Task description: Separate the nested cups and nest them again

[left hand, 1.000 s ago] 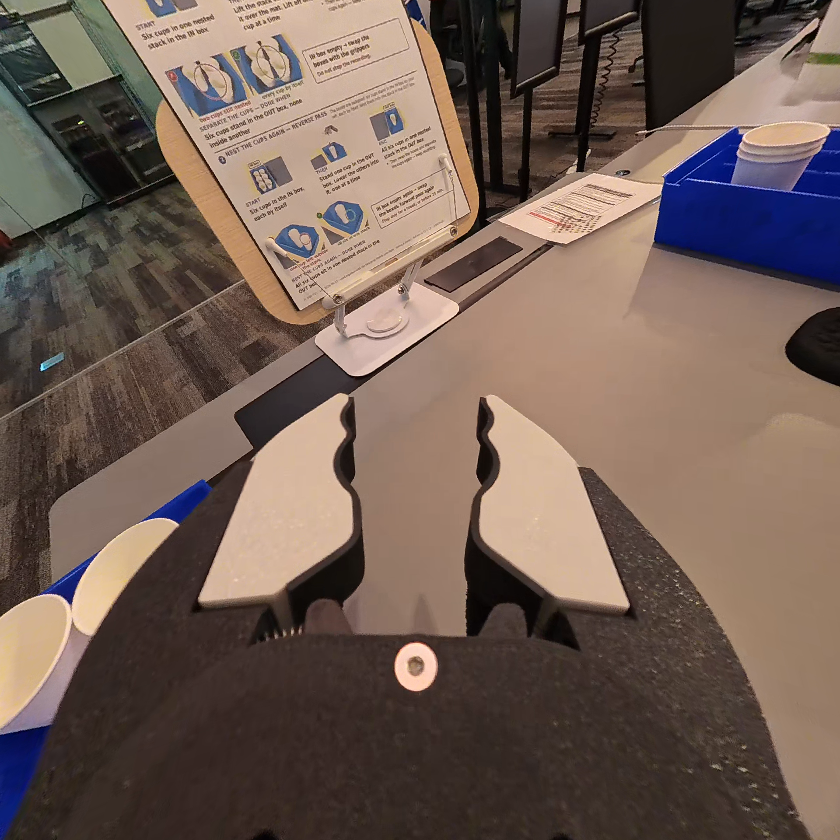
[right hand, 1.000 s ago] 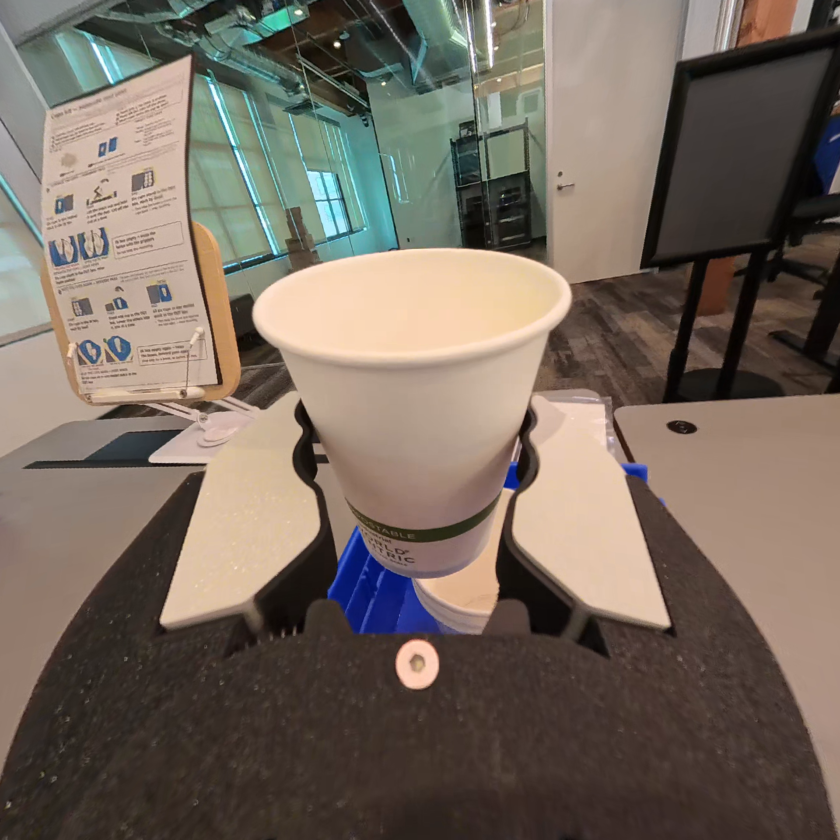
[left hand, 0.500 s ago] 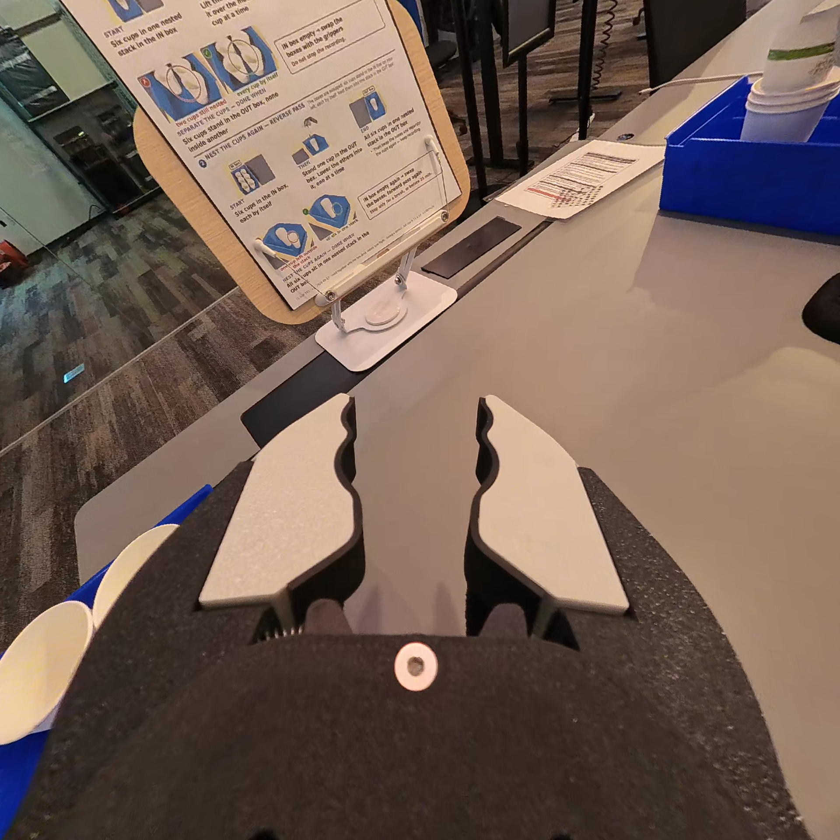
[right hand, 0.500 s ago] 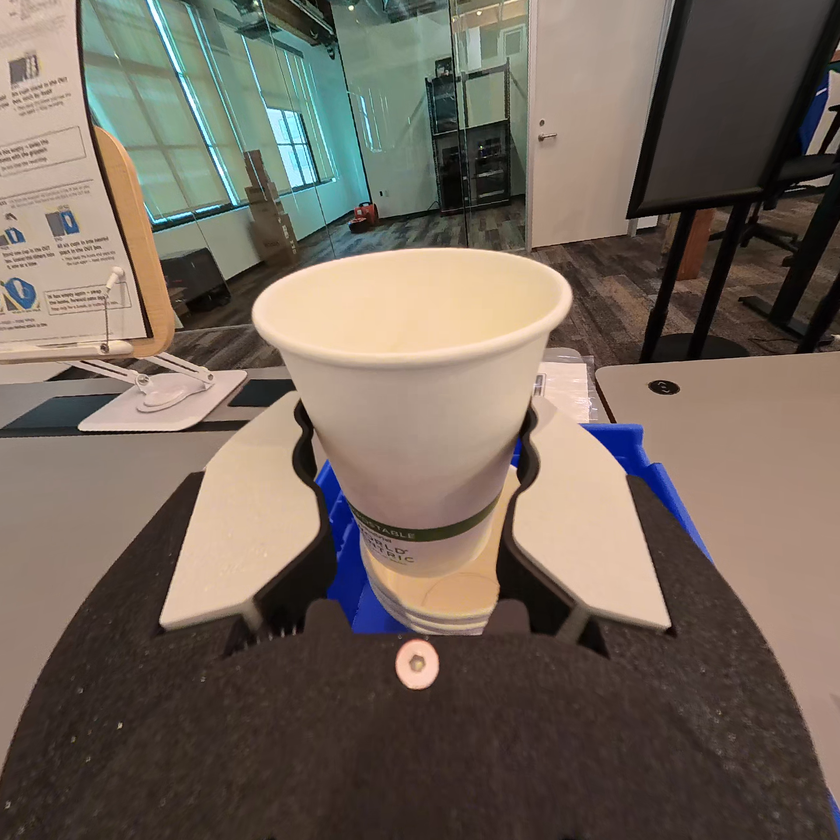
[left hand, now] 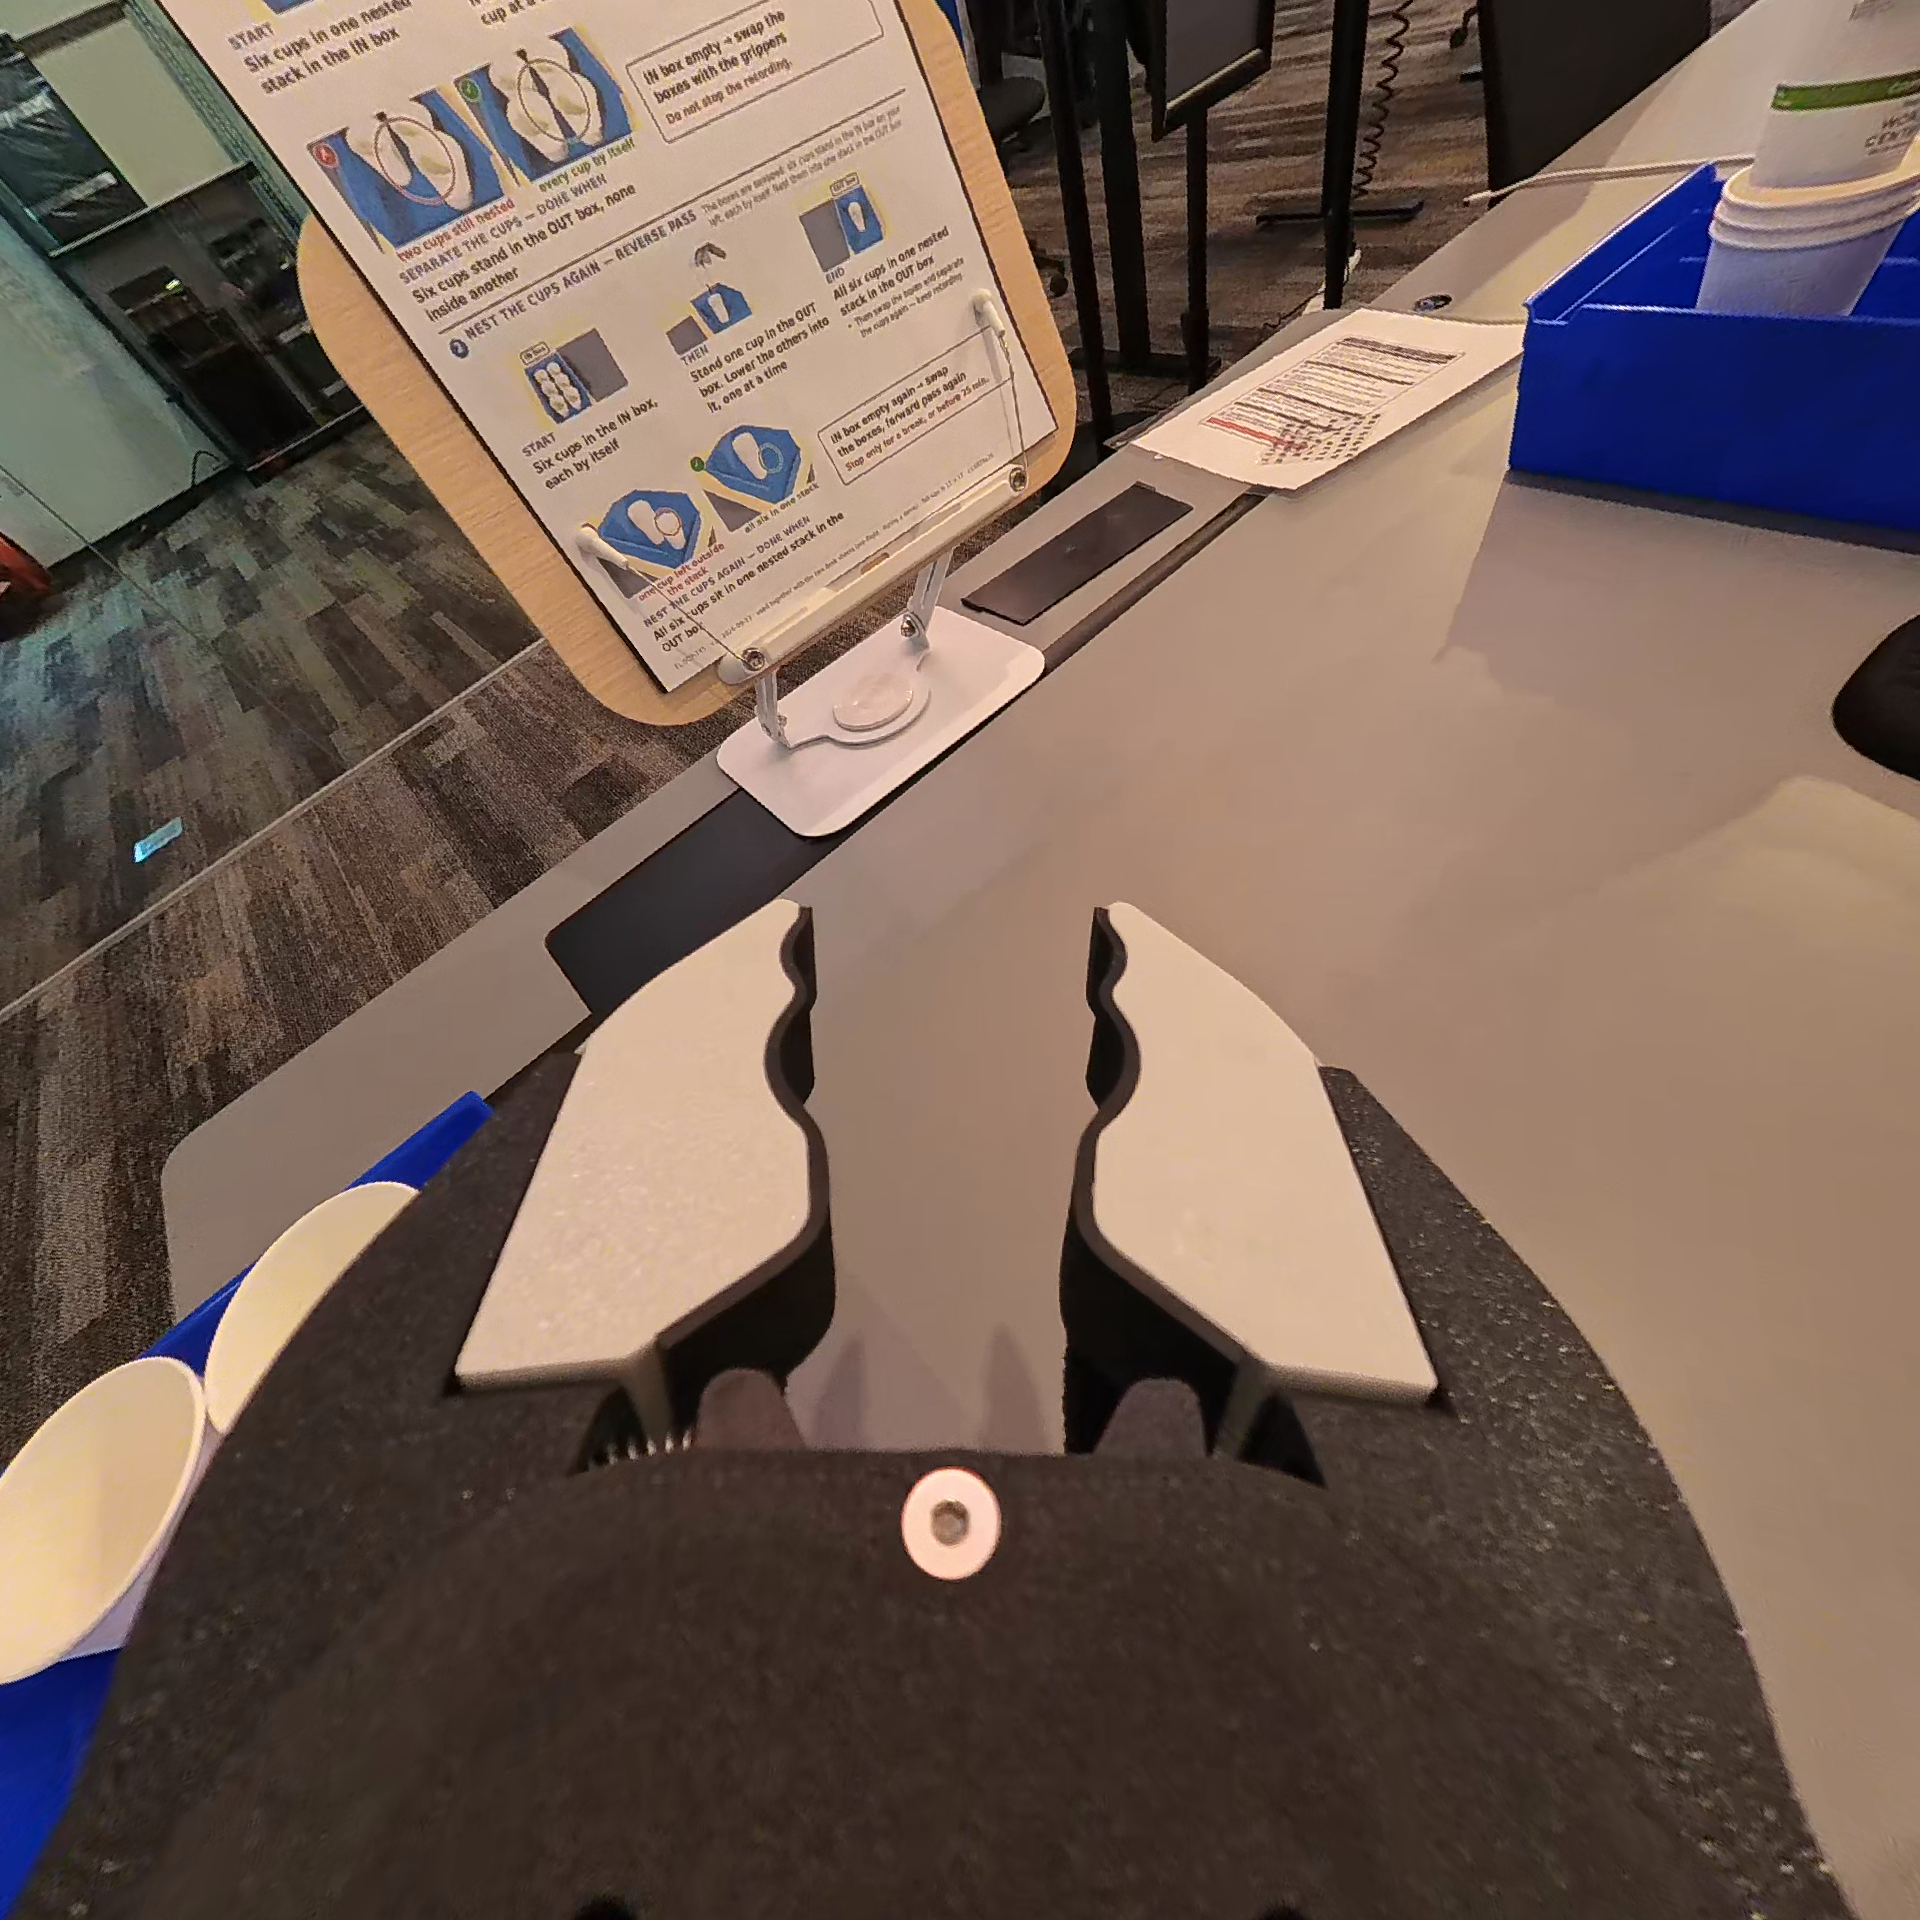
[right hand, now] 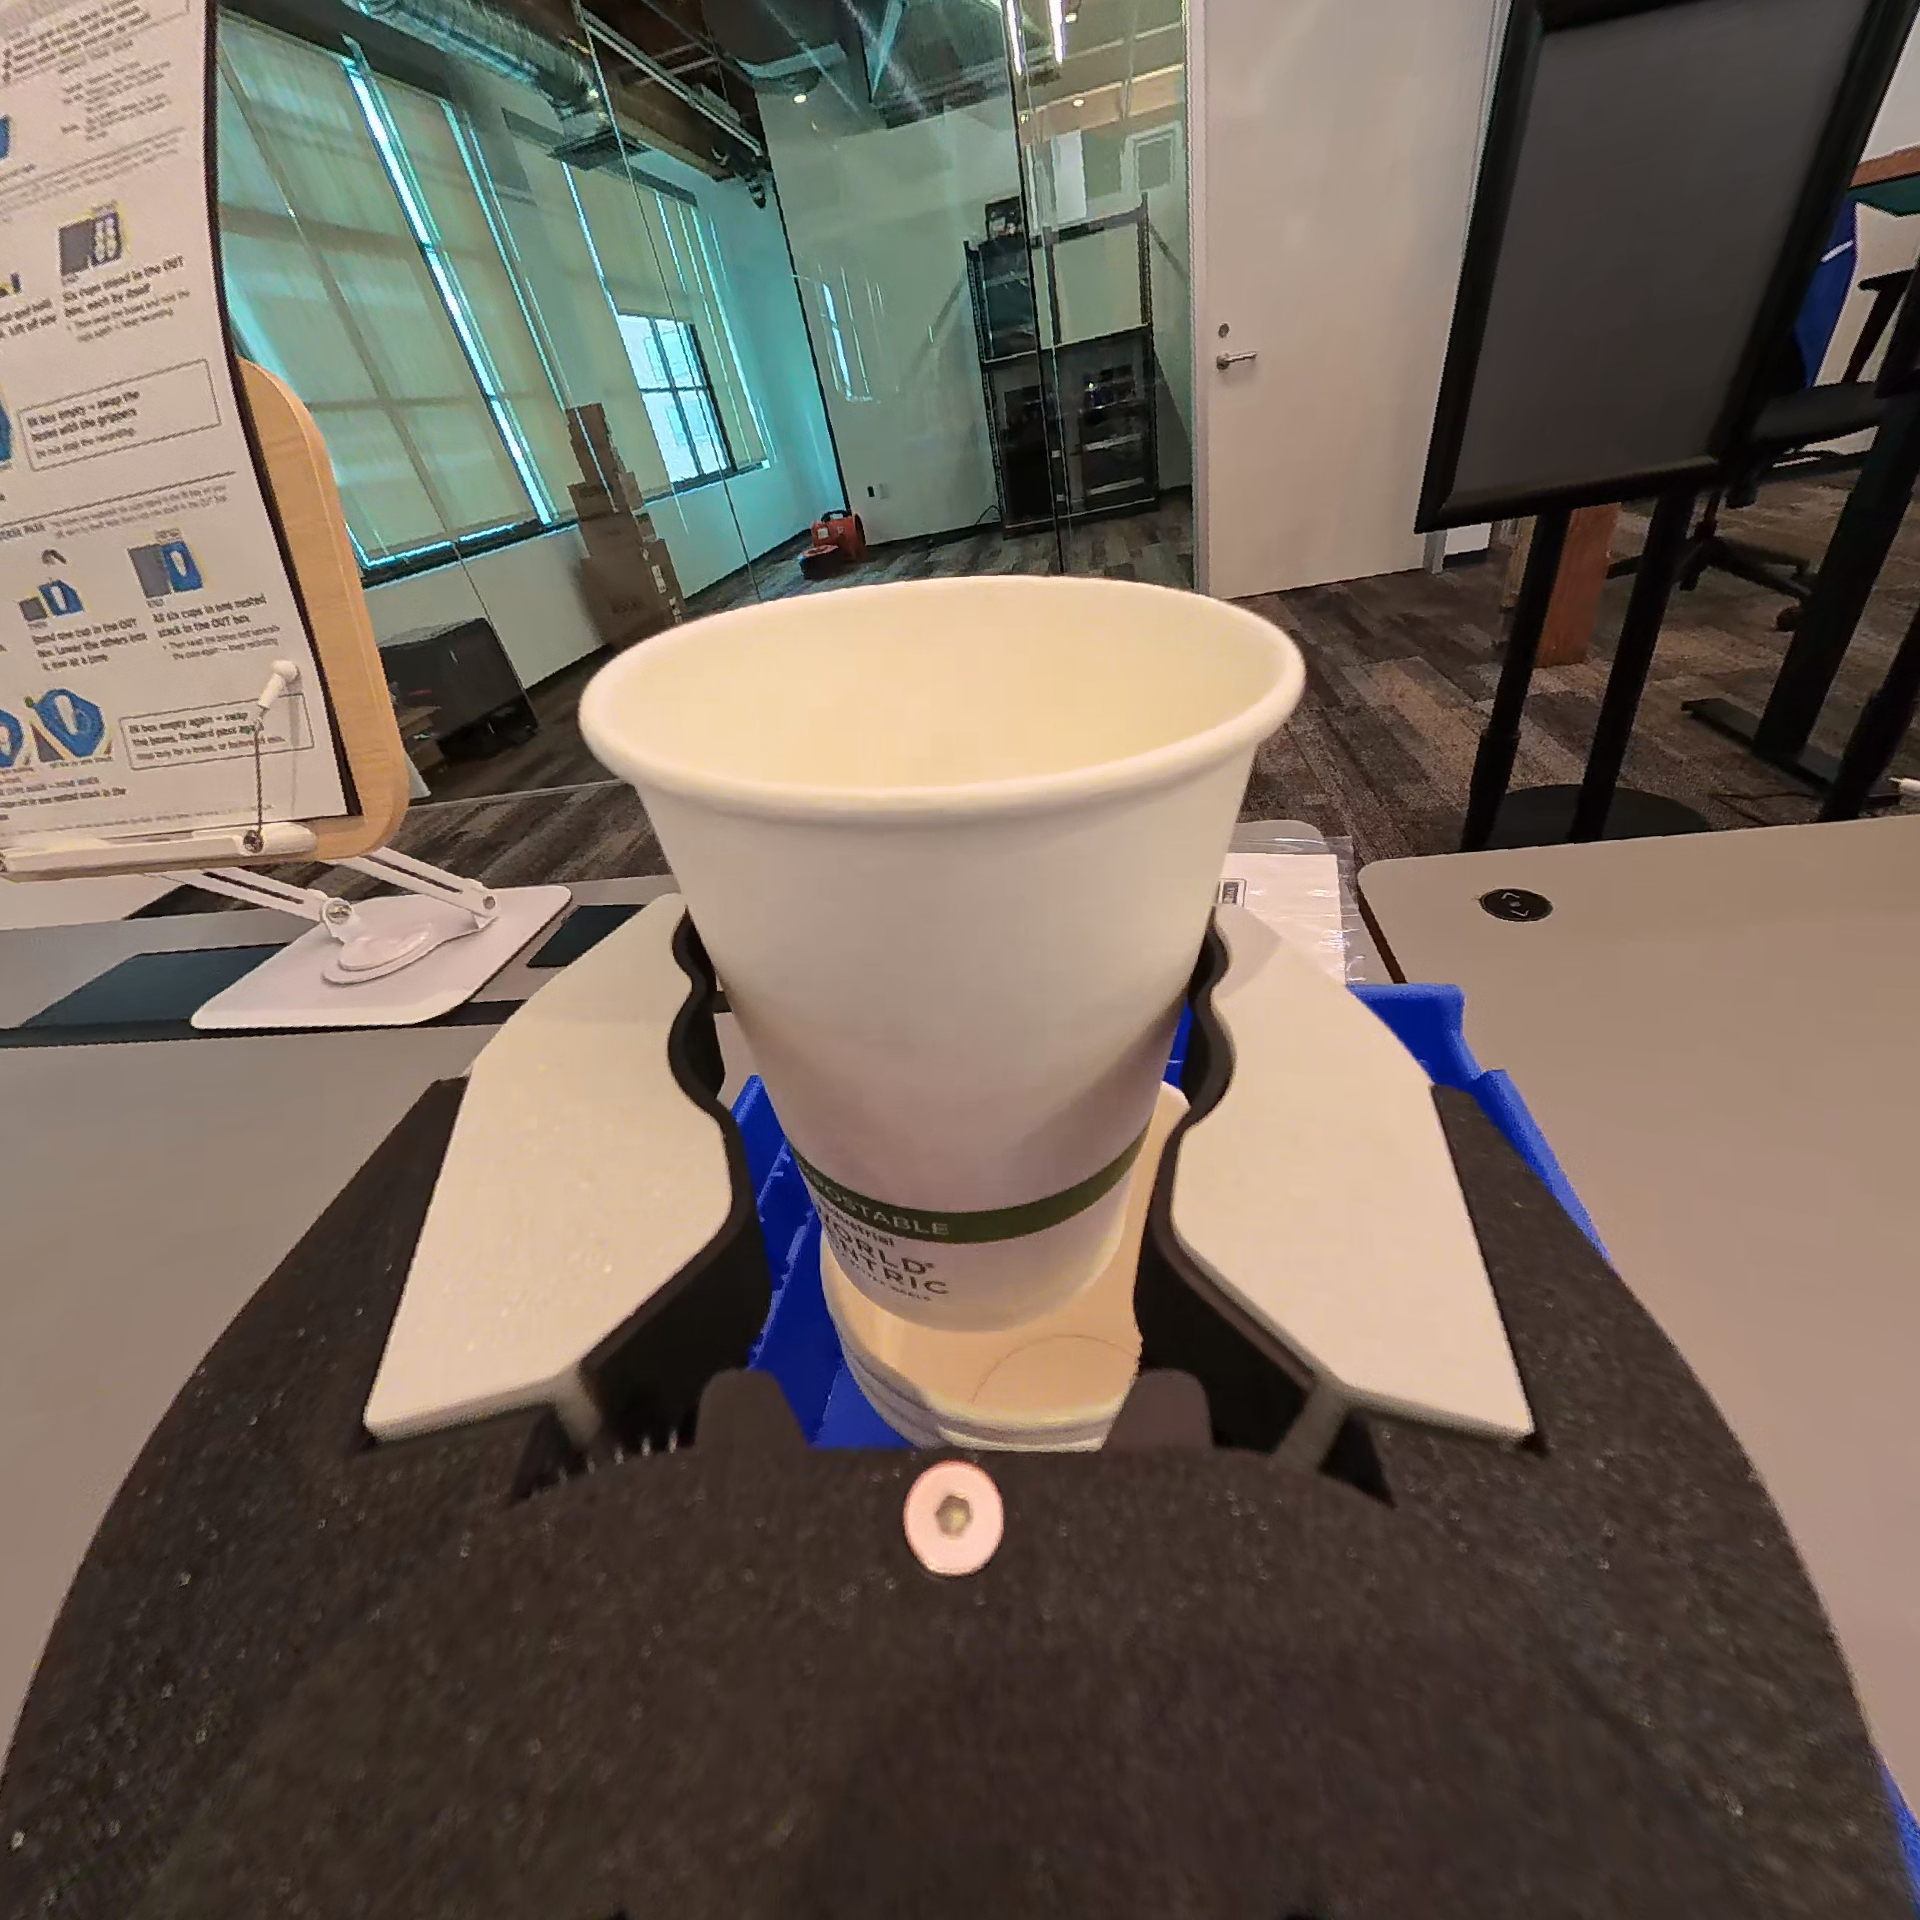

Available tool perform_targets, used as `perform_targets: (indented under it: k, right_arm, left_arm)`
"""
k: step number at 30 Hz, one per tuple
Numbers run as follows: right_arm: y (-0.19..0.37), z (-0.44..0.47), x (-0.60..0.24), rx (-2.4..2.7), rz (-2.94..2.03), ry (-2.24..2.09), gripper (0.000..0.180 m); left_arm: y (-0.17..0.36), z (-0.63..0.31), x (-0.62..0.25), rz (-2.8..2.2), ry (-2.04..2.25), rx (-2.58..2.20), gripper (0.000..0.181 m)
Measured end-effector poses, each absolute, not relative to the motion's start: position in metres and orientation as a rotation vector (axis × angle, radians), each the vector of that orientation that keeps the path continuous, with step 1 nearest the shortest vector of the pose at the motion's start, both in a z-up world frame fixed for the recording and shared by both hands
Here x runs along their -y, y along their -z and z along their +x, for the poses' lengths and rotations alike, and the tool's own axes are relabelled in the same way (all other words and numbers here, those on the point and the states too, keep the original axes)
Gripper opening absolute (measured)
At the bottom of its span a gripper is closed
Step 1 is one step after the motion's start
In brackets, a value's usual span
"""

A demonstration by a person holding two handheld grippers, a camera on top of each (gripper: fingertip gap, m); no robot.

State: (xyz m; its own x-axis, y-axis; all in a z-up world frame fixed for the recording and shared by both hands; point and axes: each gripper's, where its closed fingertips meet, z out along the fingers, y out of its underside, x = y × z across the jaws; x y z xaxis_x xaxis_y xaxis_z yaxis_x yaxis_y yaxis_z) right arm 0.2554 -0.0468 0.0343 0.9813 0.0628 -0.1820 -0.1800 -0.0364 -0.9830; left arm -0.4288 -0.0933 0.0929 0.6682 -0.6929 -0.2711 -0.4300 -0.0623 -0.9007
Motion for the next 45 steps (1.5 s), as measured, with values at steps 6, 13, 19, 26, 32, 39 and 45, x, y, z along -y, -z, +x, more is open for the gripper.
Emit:
perform_targets:
  k: [6,13,19,26,32,39,45]
  right_arm:
    - [-0.032,0.256,0.045,-0.091,-1.608,-0.185,0.087]
    - [-0.022,0.26,0.043,-0.092,-1.642,-0.137,0.087]
    - [-0.014,0.261,0.041,-0.083,-1.671,-0.111,0.088]
    - [-0.007,0.264,0.044,-0.088,-1.694,-0.14,0.087]
    - [-0.011,0.26,0.046,-0.075,-1.697,-0.16,0.088]
    - [0.009,0.258,0.056,-0.019,-1.882,-0.125,0.088]
    - [0.018,0.256,0.06,-0.015,-1.994,-0.095,0.094]
  left_arm:
    - [-0.09,-0.429,0.093,-1.696,0.276,-0.923,0.049]
    - [-0.085,-0.429,0.094,-1.707,0.278,-0.93,0.049]
    - [-0.086,-0.428,0.094,-1.704,0.278,-0.934,0.049]
    - [-0.09,-0.429,0.095,-1.693,0.277,-0.928,0.048]
    - [-0.094,-0.428,0.097,-1.684,0.28,-0.926,0.048]
    - [-0.097,-0.425,0.098,-1.675,0.287,-0.93,0.047]
    - [-0.097,-0.42,0.098,-1.672,0.286,-0.943,0.047]
